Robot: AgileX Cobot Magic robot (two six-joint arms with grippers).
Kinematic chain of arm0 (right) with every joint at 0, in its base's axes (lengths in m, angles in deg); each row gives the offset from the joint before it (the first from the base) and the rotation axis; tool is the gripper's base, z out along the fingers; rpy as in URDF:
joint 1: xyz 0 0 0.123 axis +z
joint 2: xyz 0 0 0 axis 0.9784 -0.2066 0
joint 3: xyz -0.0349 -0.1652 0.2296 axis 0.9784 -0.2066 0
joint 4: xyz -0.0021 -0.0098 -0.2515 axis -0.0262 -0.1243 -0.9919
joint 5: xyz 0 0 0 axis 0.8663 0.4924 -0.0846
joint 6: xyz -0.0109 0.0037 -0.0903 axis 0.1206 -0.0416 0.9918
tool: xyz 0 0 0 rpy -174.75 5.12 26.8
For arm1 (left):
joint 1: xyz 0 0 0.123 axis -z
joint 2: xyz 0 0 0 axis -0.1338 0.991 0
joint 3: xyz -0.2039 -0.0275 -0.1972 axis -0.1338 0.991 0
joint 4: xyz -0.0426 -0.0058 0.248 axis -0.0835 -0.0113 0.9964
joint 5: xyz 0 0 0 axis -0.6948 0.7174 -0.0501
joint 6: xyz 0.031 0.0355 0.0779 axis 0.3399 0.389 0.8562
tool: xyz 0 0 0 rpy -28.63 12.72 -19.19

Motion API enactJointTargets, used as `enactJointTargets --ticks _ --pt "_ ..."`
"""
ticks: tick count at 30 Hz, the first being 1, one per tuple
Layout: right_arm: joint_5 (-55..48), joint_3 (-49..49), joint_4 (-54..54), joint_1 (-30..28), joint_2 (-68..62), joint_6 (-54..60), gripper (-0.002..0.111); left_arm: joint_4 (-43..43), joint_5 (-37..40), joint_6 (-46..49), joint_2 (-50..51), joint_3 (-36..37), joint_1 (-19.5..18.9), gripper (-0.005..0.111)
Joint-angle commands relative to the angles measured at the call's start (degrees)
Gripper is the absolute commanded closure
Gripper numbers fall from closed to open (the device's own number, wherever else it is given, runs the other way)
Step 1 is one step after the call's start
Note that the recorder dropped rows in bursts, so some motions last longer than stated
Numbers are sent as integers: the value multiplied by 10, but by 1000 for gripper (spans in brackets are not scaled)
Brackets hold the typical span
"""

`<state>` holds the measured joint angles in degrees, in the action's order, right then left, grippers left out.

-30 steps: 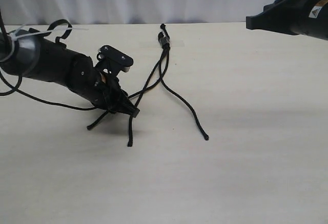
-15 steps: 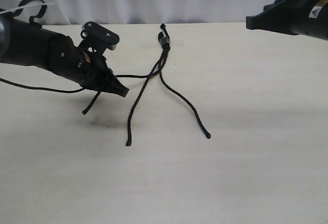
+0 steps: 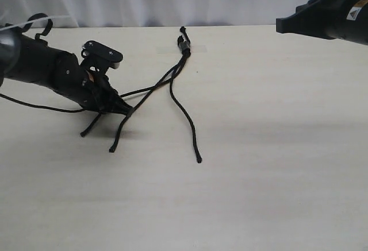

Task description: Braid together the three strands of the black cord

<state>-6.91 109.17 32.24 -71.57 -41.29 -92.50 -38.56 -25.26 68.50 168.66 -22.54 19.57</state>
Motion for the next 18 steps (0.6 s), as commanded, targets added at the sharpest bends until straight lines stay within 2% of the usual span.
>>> enactJointTargets --ticks 1,4,8,10,14,18 --pt "-4 3 3 -4 1 -1 104 -9 -4 -7 1 0 -1 67" --pt "-9 3 3 -4 1 -1 104 -19 -4 -7 -2 0 -1 62" --pt "-56 19 12 -4 1 -1 104 -16 -3 -5 -39 0 -1 64" --pt "-112 38 45 -4 0 0 104 -16 -1 0 -74 0 -1 73" --pt "-222 76 91 25 -14 36 104 -14 -4 15 -172 0 -8 105" --pt "-268 116 159 109 -64 111 104 -17 -5 14 -271 1 -37 107"
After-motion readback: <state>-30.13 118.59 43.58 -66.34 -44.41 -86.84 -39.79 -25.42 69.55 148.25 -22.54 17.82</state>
